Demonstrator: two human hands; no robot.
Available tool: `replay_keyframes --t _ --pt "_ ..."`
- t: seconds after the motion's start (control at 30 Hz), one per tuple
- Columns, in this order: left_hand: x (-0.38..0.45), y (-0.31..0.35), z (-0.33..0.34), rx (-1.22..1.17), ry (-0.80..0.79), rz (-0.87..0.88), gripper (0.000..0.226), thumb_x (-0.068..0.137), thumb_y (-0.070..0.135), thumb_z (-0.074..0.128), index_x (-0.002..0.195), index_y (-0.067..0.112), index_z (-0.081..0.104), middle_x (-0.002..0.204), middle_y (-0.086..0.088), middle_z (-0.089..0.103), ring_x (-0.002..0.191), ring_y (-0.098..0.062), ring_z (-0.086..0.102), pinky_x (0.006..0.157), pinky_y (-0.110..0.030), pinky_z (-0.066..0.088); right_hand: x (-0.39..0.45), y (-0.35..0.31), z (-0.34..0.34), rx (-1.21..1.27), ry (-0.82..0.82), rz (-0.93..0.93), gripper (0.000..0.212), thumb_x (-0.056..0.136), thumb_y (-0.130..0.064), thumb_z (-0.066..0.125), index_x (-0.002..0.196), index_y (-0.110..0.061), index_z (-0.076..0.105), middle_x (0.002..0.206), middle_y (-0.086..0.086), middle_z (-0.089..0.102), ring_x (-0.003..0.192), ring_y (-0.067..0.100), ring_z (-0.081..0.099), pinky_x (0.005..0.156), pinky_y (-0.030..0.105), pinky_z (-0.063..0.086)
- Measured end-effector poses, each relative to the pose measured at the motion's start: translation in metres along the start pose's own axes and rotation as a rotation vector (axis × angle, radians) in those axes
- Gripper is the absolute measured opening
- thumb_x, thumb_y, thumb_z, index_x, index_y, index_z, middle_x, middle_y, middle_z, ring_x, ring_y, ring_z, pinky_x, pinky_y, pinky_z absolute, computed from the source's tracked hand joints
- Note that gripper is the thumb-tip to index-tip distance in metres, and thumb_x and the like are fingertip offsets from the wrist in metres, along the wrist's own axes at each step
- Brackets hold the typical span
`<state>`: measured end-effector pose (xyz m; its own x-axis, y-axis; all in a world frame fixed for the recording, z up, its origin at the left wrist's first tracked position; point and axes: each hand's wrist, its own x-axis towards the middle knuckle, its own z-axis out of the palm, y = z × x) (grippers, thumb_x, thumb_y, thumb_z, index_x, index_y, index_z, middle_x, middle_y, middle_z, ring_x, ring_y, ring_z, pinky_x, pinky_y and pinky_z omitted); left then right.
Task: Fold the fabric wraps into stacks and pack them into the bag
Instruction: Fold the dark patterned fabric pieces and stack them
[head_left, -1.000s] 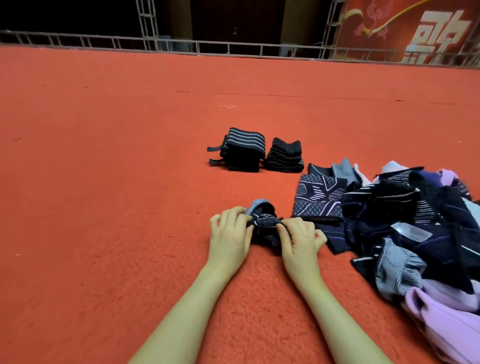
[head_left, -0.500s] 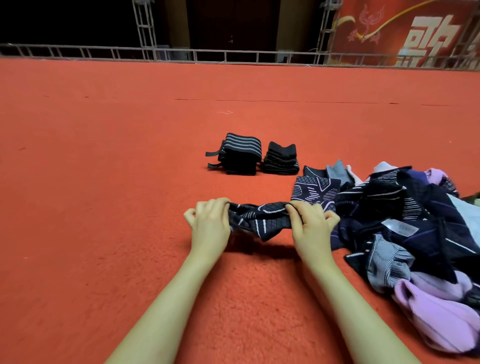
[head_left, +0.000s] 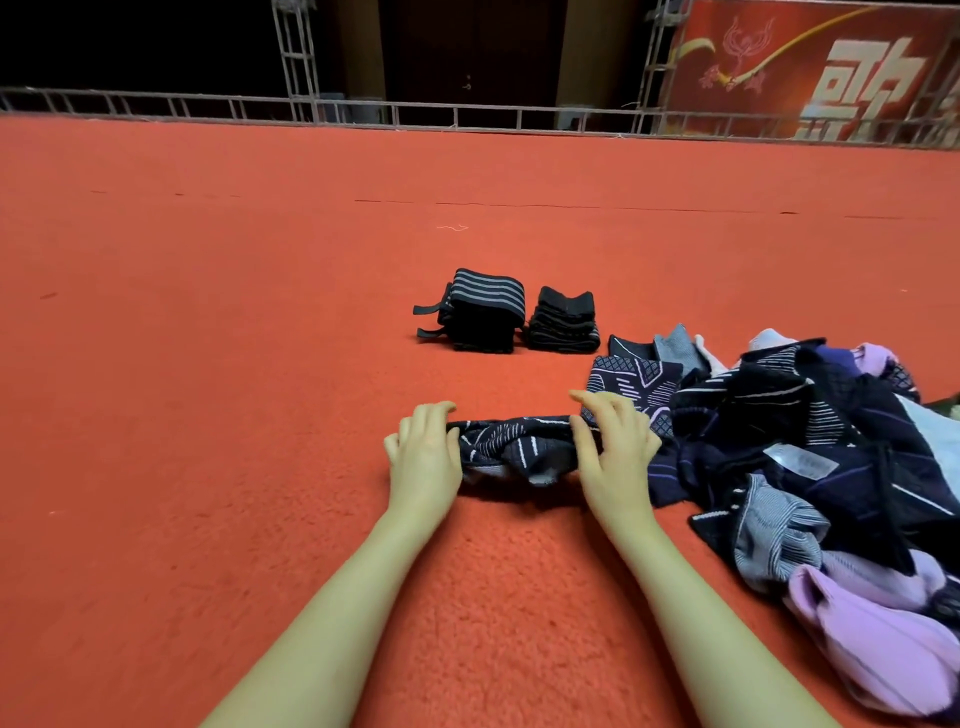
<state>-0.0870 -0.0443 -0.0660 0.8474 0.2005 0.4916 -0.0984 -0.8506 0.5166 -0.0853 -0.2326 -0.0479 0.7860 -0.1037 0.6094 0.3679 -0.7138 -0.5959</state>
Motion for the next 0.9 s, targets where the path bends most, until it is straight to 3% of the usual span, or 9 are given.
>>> replay_keyframes --t 0.07,0.13,0.23,0.37,0.5,0.57,0.7,0.77,0.9 --pt "0.006 0.001 0.003 -0.072 0.023 0.125 0.028 0.088 0.002 0.05 0.11 0.014 0.062 0.105 0.0 0.061 0.098 -0.02 0.05 0.078 -0.024 0.018 -0.007 -0.004 -0.004 -0.002 -0.031 -0.192 0.035 0.089 -0.042 0.046 0.117 -0.028 0.062 0.117 -0.01 0.059 0.112 0.01 0.046 0.088 0.03 0.019" --pt "0.01 0.003 0.006 -0.126 0.02 0.184 0.031 0.078 0.002 0.045 0.098 0.015 0.065 0.092 0.003 0.063 0.088 -0.014 0.05 0.075 -0.023 0.019 -0.016 -0.002 -0.001 -0.137 -0.165 -0.323 0.054 0.081 -0.062 0.047 0.123 -0.029 0.058 0.126 -0.013 0.056 0.118 0.011 0.043 0.092 0.034 0.019" --pt "0.004 -0.001 0.009 -0.192 -0.002 0.199 0.034 0.082 0.015 0.036 0.1 0.015 0.065 0.096 0.004 0.067 0.093 -0.015 0.059 0.081 -0.023 0.023 -0.024 0.012 0.011 -0.291 -0.282 -0.343 0.082 0.068 -0.079 0.046 0.134 -0.031 0.047 0.138 -0.012 0.049 0.125 0.014 0.038 0.1 0.039 0.017" --pt "-0.011 -0.007 0.015 -0.151 -0.029 0.461 0.029 0.089 0.031 0.047 0.109 0.017 0.061 0.118 0.003 0.064 0.122 -0.016 0.05 0.096 -0.03 0.023 -0.019 0.022 0.026 -0.303 -0.108 -0.342 0.046 0.084 -0.056 0.045 0.119 -0.029 0.059 0.126 -0.008 0.06 0.115 0.014 0.045 0.094 0.037 0.02" --pt "-0.007 -0.009 0.024 -0.005 0.007 0.609 0.018 0.088 0.034 0.051 0.097 0.02 0.057 0.105 0.003 0.065 0.111 -0.014 0.051 0.085 -0.033 0.026 -0.015 0.025 0.032 -0.281 0.059 -0.37 0.024 0.089 -0.034 0.046 0.099 -0.024 0.065 0.102 -0.009 0.067 0.099 0.012 0.05 0.085 0.035 0.022" --pt "-0.007 -0.01 0.028 0.0 0.017 0.605 0.011 0.089 0.032 0.048 0.094 0.022 0.048 0.101 0.001 0.064 0.105 -0.014 0.051 0.082 -0.031 0.026 -0.015 0.027 0.033 -0.283 0.069 -0.339 0.016 0.09 -0.028 0.044 0.096 -0.024 0.058 0.09 -0.008 0.064 0.089 0.012 0.05 0.081 0.035 0.022" --pt "-0.009 -0.01 0.027 -0.1 0.08 0.541 0.008 0.092 0.023 0.045 0.099 0.021 0.047 0.104 -0.003 0.064 0.098 -0.012 0.053 0.08 -0.029 0.027 -0.013 0.027 0.029 -0.174 0.185 -0.055 0.02 0.092 -0.024 0.042 0.09 -0.016 0.06 0.072 -0.003 0.061 0.068 0.008 0.038 0.071 0.031 0.017" --pt "-0.009 -0.01 0.022 -0.175 0.131 0.451 0.008 0.094 0.021 0.043 0.1 0.02 0.047 0.098 -0.005 0.064 0.092 -0.012 0.051 0.079 -0.026 0.027 -0.012 0.025 0.026 -0.165 0.258 0.064 0.018 0.092 -0.02 0.047 0.087 -0.011 0.062 0.062 0.001 0.059 0.063 0.007 0.024 0.067 0.031 0.015" --pt "-0.01 -0.011 0.015 -0.239 0.211 0.241 0.01 0.099 0.03 0.036 0.1 0.025 0.044 0.095 -0.001 0.06 0.088 -0.01 0.049 0.078 -0.026 0.021 -0.012 0.024 0.024 -0.106 0.246 0.219 0.03 0.094 -0.027 0.04 0.088 -0.008 0.062 0.048 0.0 0.047 0.058 -0.005 0.025 0.068 0.027 0.012"
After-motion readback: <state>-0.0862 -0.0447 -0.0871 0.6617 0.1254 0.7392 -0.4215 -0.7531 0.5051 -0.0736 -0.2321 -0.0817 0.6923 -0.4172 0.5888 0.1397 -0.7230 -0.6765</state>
